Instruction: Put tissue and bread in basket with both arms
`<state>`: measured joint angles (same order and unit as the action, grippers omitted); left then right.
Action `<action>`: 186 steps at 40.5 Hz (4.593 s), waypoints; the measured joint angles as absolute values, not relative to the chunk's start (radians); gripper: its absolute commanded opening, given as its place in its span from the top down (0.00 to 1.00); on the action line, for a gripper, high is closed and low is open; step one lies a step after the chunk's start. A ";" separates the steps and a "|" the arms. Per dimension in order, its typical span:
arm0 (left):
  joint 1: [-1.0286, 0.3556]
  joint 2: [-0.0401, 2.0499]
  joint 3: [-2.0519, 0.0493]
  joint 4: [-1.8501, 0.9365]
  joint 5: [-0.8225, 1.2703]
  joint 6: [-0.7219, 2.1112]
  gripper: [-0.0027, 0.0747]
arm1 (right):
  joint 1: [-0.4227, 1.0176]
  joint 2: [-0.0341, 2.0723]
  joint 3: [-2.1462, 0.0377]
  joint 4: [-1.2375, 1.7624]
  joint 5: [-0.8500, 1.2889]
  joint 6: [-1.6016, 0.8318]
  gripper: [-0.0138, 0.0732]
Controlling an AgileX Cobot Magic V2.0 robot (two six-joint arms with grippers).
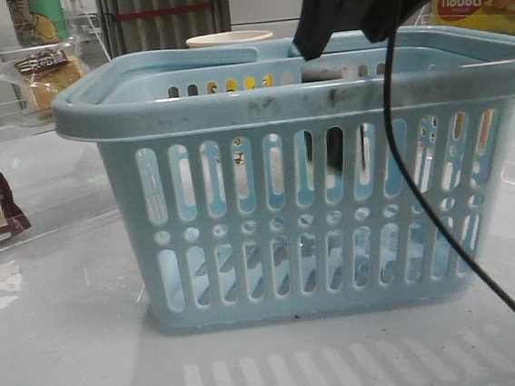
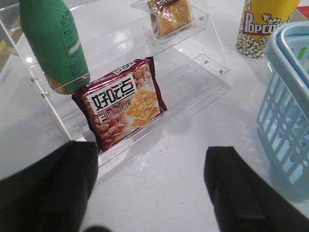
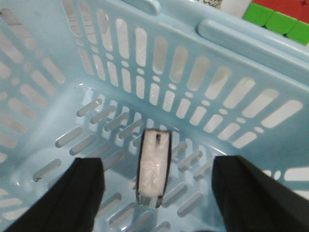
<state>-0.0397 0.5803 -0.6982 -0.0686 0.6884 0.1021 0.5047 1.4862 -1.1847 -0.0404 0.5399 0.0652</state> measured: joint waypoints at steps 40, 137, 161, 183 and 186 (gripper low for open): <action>-0.040 0.580 -0.698 -0.069 0.688 0.102 0.29 | 0.505 0.658 -0.755 -0.040 0.731 0.065 0.13; -0.094 2.003 -1.503 -0.126 0.114 0.110 0.60 | 0.505 0.575 -0.734 -0.040 0.782 0.065 0.12; -0.096 1.887 -1.503 -0.128 0.235 0.110 0.85 | 0.505 0.575 -0.734 -0.040 0.782 0.065 0.12; -0.295 1.463 -1.503 -0.098 0.615 0.169 0.85 | 0.505 0.575 -0.732 -0.040 0.782 0.065 0.12; -0.365 1.428 -1.505 -0.095 0.658 0.192 0.85 | 0.505 0.575 -0.732 -0.040 0.782 0.065 0.12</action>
